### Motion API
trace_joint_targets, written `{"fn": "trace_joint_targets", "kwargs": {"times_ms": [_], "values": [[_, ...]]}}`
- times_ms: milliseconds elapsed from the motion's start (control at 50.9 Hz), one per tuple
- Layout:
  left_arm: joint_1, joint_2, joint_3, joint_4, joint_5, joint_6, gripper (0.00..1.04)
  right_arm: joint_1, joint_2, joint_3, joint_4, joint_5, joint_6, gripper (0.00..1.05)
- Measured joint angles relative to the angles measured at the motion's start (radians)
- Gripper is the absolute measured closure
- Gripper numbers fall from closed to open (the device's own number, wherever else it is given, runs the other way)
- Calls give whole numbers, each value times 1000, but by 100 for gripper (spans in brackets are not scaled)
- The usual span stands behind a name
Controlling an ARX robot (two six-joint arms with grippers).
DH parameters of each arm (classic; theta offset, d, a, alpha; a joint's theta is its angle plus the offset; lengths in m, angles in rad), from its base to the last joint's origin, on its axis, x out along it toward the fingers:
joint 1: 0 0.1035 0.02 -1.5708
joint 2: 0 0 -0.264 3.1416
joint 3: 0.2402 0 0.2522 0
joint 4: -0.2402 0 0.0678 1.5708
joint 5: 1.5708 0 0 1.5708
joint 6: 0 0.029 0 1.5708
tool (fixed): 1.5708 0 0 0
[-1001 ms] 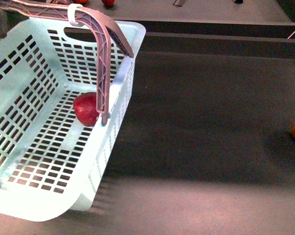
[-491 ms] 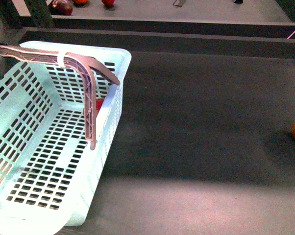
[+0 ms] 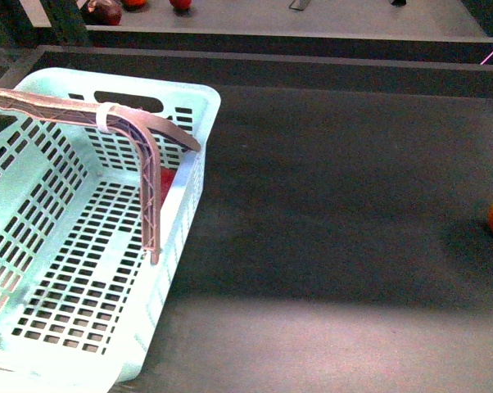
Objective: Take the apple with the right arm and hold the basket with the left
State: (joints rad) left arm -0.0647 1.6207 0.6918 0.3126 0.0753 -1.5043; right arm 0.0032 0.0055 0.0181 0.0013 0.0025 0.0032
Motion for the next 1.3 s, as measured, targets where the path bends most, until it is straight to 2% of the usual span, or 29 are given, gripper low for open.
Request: {"fn": "trace_joint_targets", "kwargs": {"times_ms": [255, 353, 550, 589, 628, 668, 687, 726, 746, 844, 923, 1001, 1060, 1296], "values": [[-39, -266, -104, -209, -86, -31, 6, 0, 0, 0, 0, 0, 0, 9], [-51, -395, -138, -308, -109, -40, 7, 0, 0, 0, 0, 0, 0, 9], [-51, -422, -141, -315, -113, -45, 7, 0, 0, 0, 0, 0, 0, 9], [-54, -409, -178, -206, -150, 50, 11, 0, 0, 0, 0, 0, 0, 9], [-53, -395, -275, 64, -179, 242, 20, 0, 0, 0, 0, 0, 0, 9], [-49, -391, -359, 269, -179, 470, 27, 0, 0, 0, 0, 0, 0, 9], [-44, -399, -422, 425, -177, 675, 34, 0, 0, 0, 0, 0, 0, 9], [-39, -431, -468, 576, -167, 936, 45, 0, 0, 0, 0, 0, 0, 9], [-35, -447, -475, 602, -165, 1019, 48, 0, 0, 0, 0, 0, 0, 9], [-16, -538, -519, 606, -154, 1344, 70, 0, -1, 0, 0, 0, 0, 9], [29, -597, -564, 566, -84, 1436, 88, 0, -1, 0, 0, 0, 0, 9], [58, -636, -598, 573, -81, 1463, 102, 0, -1, 0, 0, 0, 0, 9], [61, -658, -628, 586, -77, 1478, 101, 0, -1, 0, 0, 0, 0, 9], [61, -867, -669, 410, -75, 1489, 101, 0, -1, 0, 0, 0, 0, 9]]}}
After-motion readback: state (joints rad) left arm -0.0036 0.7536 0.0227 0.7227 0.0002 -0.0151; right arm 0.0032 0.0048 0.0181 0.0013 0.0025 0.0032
